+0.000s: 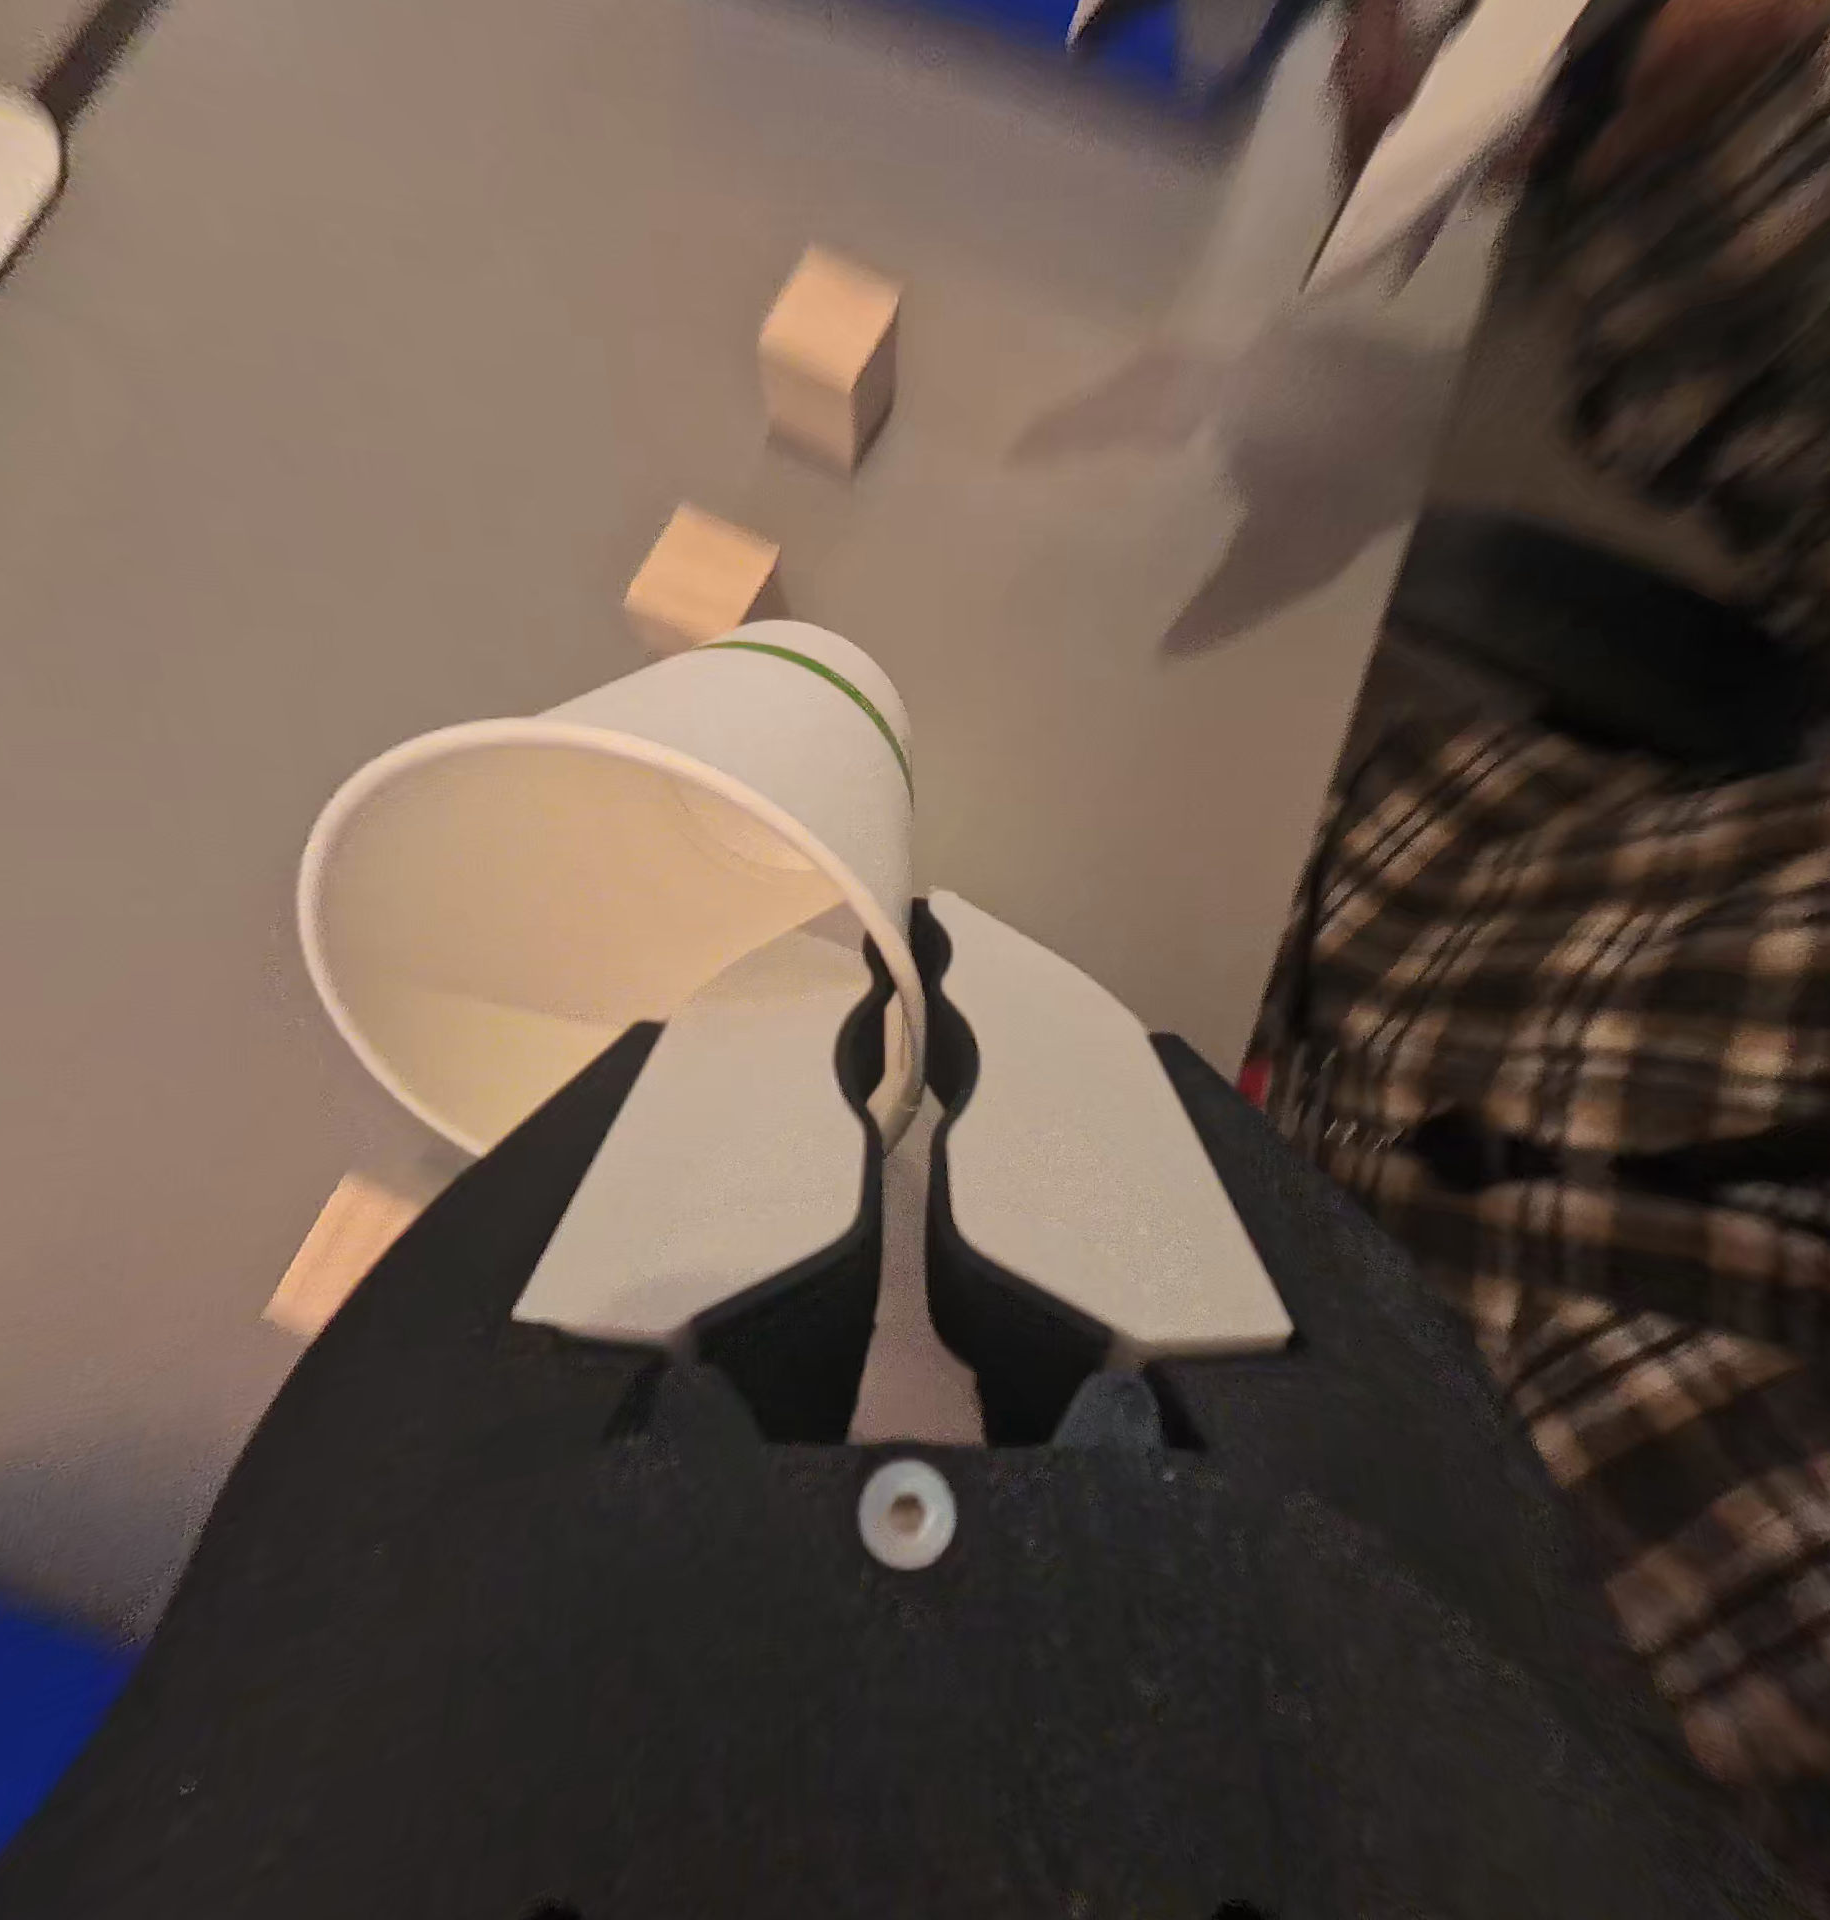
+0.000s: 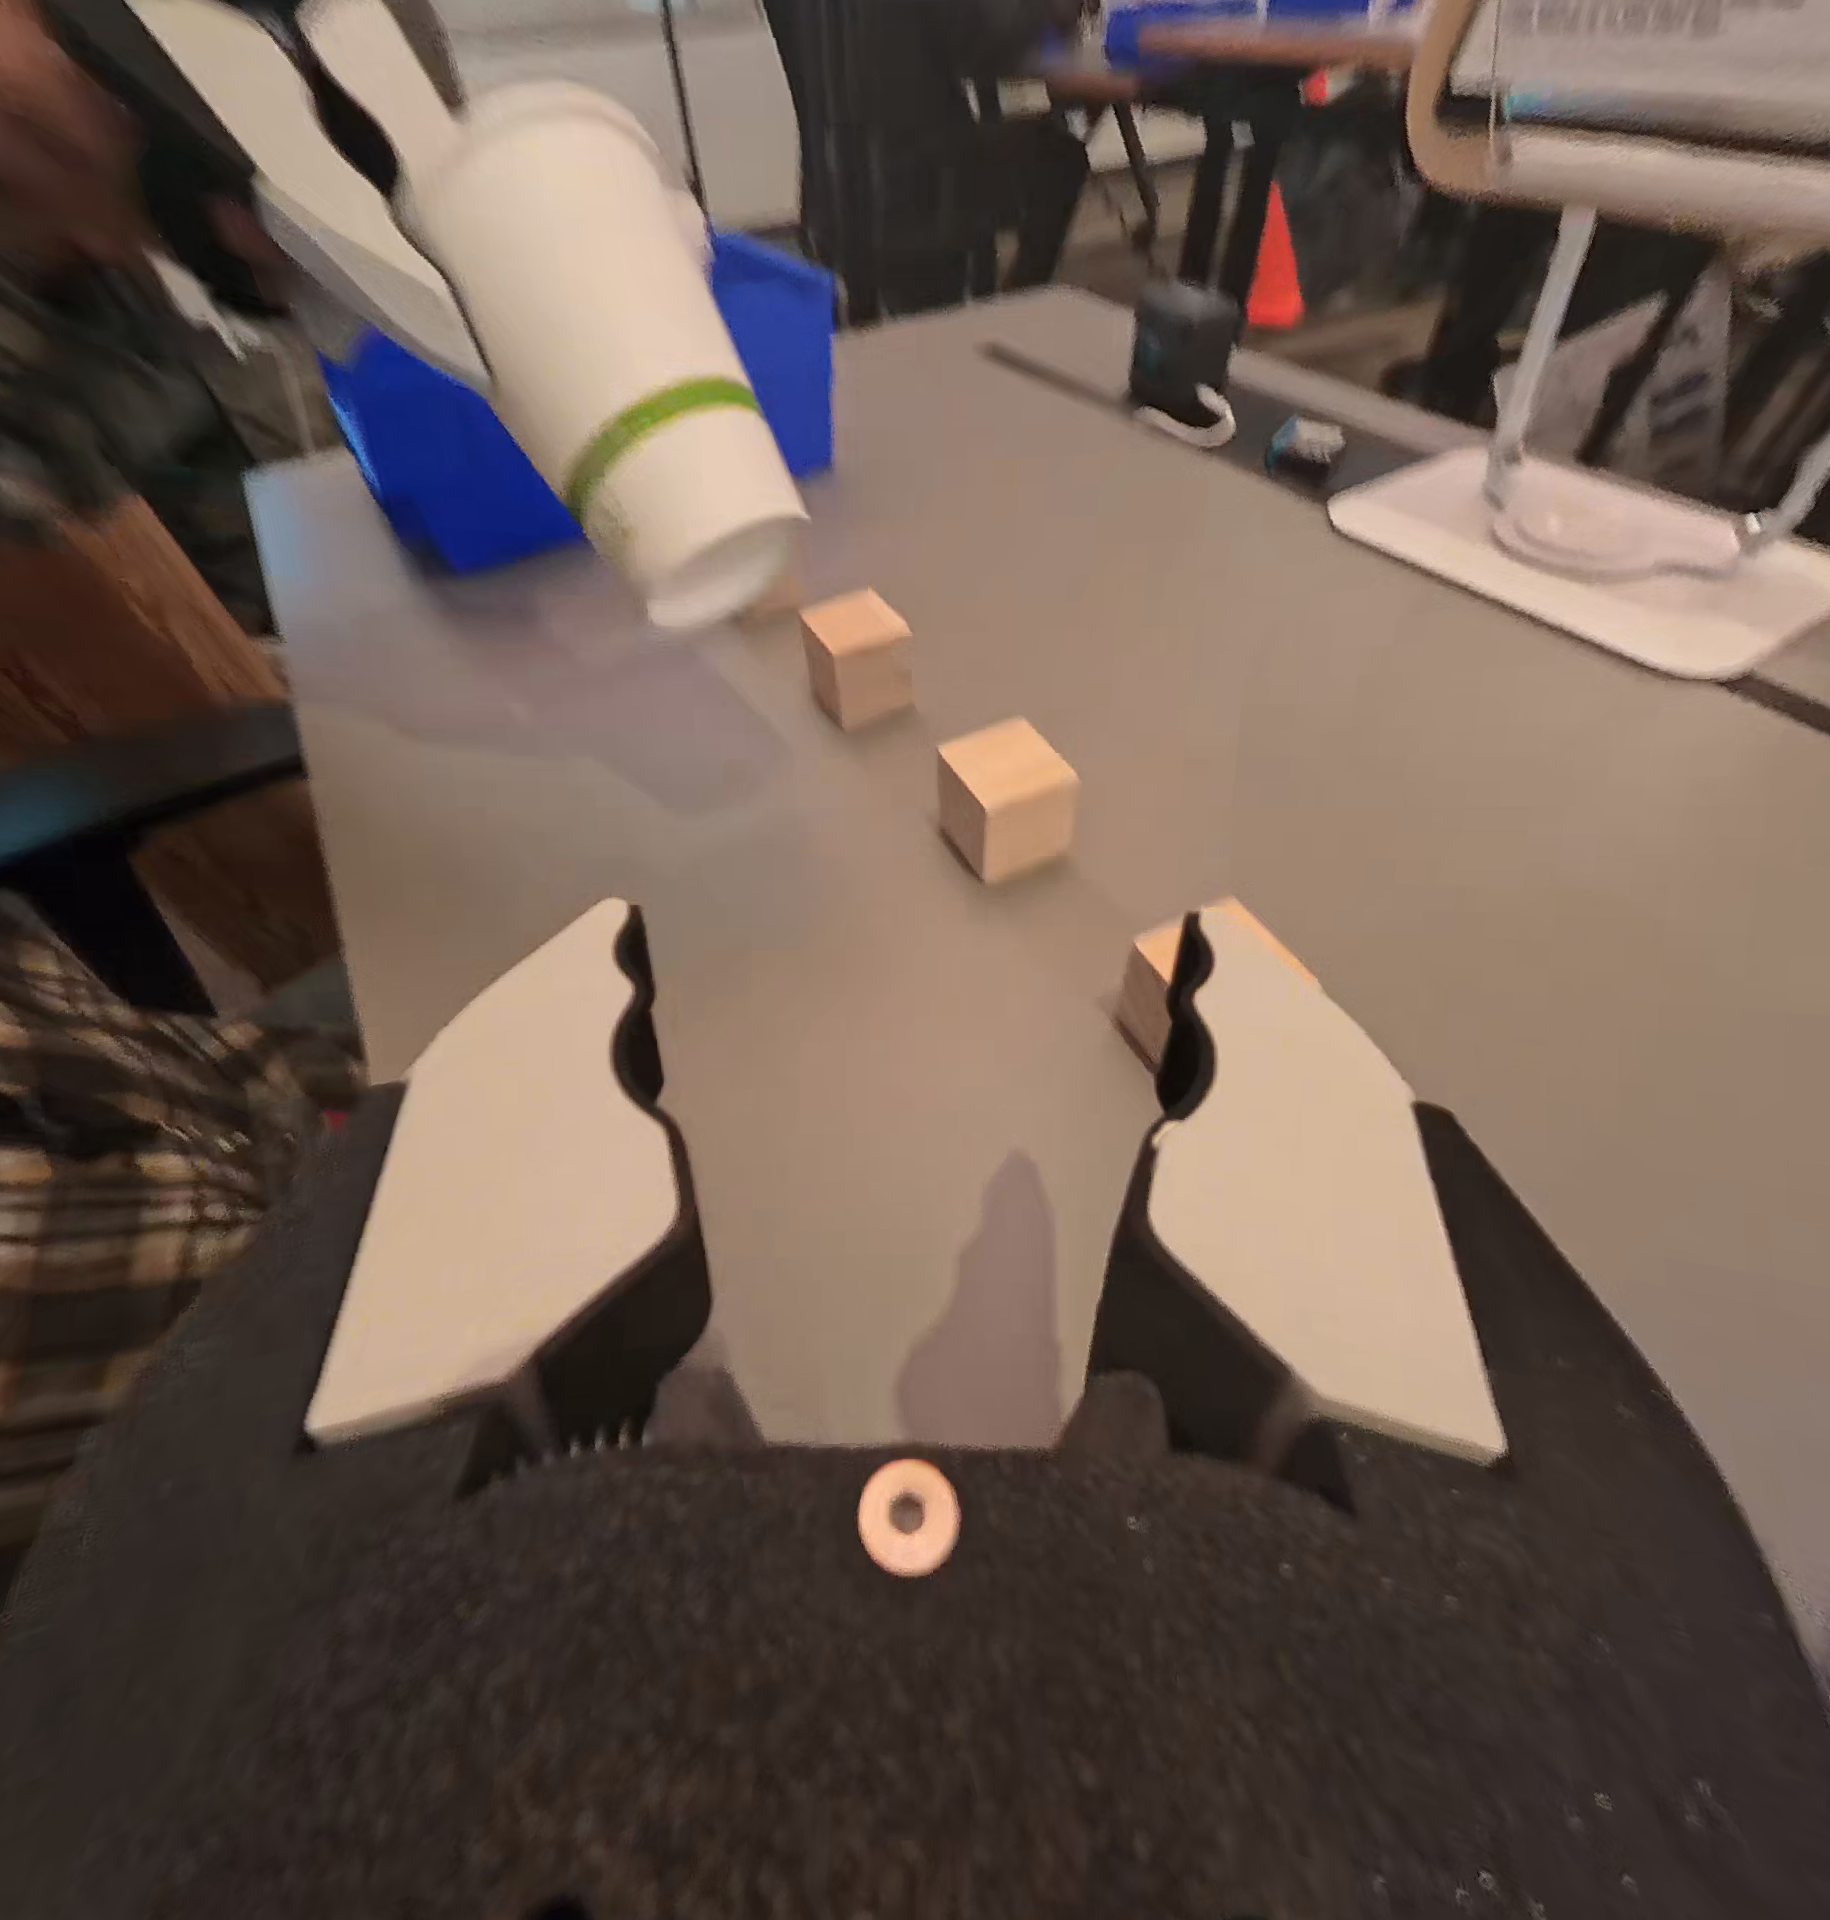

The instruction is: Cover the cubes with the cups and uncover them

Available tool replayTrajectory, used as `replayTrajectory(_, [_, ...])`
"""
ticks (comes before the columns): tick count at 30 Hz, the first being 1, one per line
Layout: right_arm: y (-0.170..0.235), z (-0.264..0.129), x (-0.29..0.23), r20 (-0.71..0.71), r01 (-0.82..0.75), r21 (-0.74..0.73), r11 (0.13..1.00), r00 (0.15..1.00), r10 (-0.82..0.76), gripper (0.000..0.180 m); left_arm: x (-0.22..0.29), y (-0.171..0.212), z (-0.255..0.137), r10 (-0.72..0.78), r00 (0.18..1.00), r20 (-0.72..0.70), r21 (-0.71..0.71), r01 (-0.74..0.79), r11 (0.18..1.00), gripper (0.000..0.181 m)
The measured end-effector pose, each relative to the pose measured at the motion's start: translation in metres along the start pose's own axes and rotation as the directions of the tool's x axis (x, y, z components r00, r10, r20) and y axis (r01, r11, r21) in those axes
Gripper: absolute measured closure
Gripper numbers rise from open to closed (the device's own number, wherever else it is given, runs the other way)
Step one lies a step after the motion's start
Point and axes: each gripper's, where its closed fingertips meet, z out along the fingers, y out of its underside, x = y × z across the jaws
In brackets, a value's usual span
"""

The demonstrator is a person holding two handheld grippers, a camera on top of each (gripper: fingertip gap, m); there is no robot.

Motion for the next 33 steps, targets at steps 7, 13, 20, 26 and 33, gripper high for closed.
replayTrajectory(7, [-0.042,0.027,-0.035,0.182,-0.021,0.192,0.981,0.983,-0.015,0.068,0.047,-0.067,0.006,-0.039,0.914,-0.405,0.426,0.226,0.876,0.18])
replayTrajectory(13, [-0.059,0.043,-0.051,0.273,-0.042,0.23,0.972,0.962,-0.023,0.071,0.063,-0.077,0.017,-0.033,0.828,-0.56,0.462,0.345,0.817,0.18])
replayTrajectory(20, [-0.067,0.048,-0.068,0.403,-0.068,0.22,0.973,0.915,-0.027,0.097,0.069,-0.08,0.02,-0.023,0.776,-0.63,0.465,0.401,0.789,0.18])
replayTrajectory(26, [-0.065,0.046,-0.059,0.38,0.051,0.085,0.995,0.922,-0.079,0.098,0.065,-0.067,0.037,-0.06,0.825,-0.561,0.409,0.34,0.847,0.164])
replayTrajectory(33, [-0.062,0.047,-0.047,0.392,0.201,-0.13,0.971,0.91,-0.136,0.099,0.042,-0.047,0.055,-0.077,0.954,-0.29,0.337,0.178,0.924,0.12])
